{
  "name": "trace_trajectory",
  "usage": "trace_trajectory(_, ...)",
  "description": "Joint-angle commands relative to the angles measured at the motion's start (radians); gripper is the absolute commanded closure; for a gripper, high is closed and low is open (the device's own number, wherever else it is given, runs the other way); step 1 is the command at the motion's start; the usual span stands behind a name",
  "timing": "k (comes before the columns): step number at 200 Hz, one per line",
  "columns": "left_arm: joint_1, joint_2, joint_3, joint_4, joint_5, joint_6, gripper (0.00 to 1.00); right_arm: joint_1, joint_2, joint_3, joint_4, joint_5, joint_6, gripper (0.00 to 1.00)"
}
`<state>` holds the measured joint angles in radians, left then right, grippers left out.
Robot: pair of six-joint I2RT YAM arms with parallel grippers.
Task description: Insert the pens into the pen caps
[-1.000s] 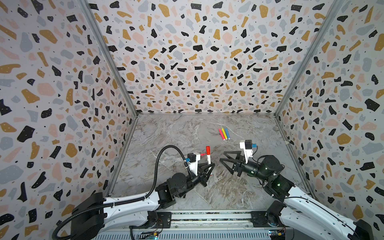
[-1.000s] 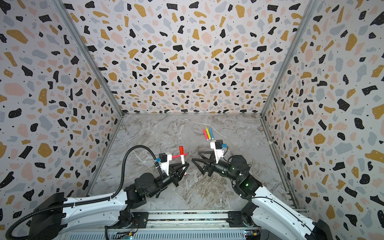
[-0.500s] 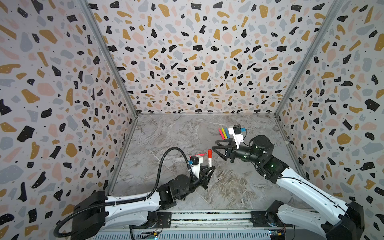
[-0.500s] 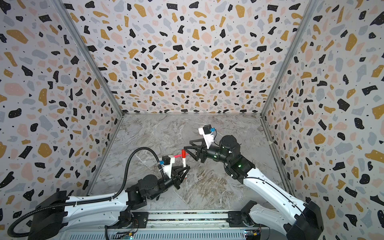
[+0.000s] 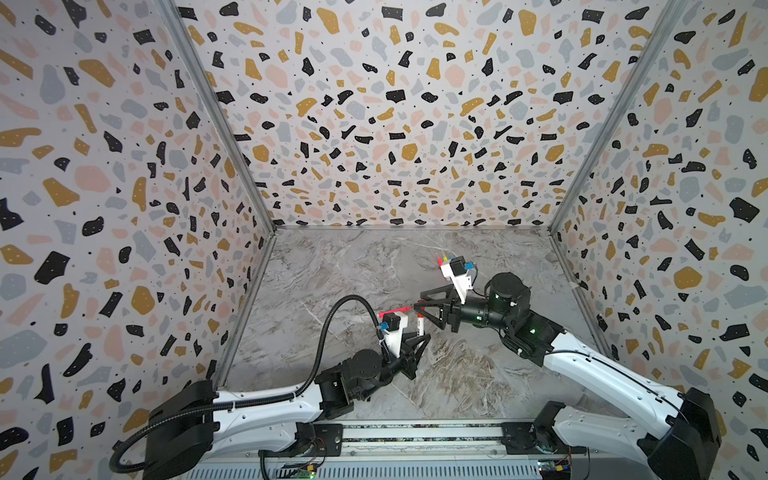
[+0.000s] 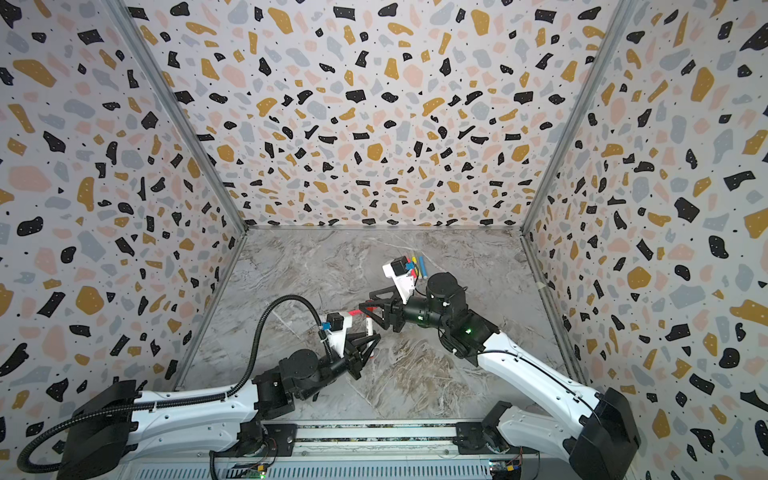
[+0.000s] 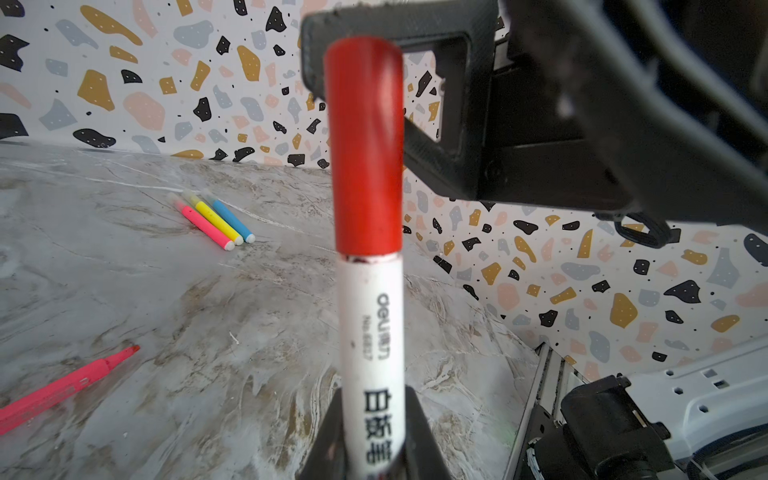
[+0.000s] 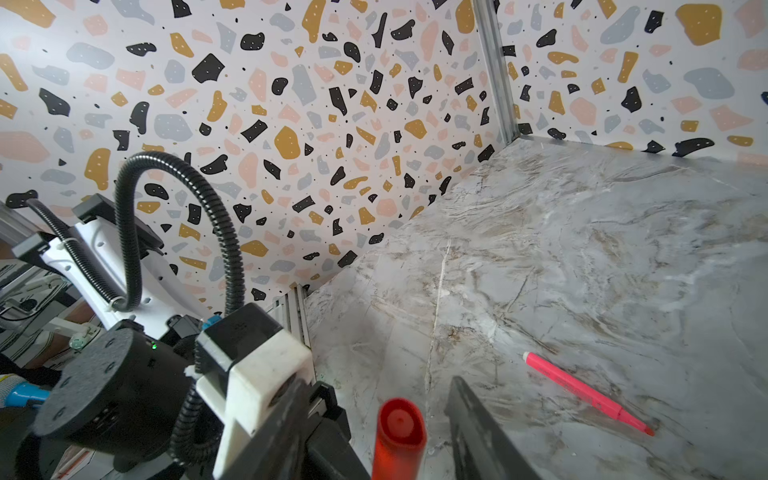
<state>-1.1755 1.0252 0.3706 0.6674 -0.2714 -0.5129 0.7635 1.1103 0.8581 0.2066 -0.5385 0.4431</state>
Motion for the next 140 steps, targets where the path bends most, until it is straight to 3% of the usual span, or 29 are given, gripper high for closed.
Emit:
trace_trajectory(1, -0.009, 0.001, 0.022, 0.029, -0.012, 0.018, 0.99, 0.005, -0.001, 0.054, -0.006, 0.008, -0.013, 0.45)
trace_trajectory(30, -0.009, 0.006, 0.031, 0.026, -0.009, 0.022, 0.99, 0.01, 0.009, 0.059, -0.007, 0.003, -0.014, 0.47)
trace_trajectory(62, -0.011, 0.004, 0.037, 0.024, -0.009, 0.024, 0.99, 0.014, 0.011, 0.054, -0.007, 0.002, -0.014, 0.56)
trace_trajectory(140, -0.01, 0.0, 0.038, 0.026, -0.007, 0.021, 0.99, 0.014, 0.03, 0.056, -0.027, 0.037, -0.021, 0.54)
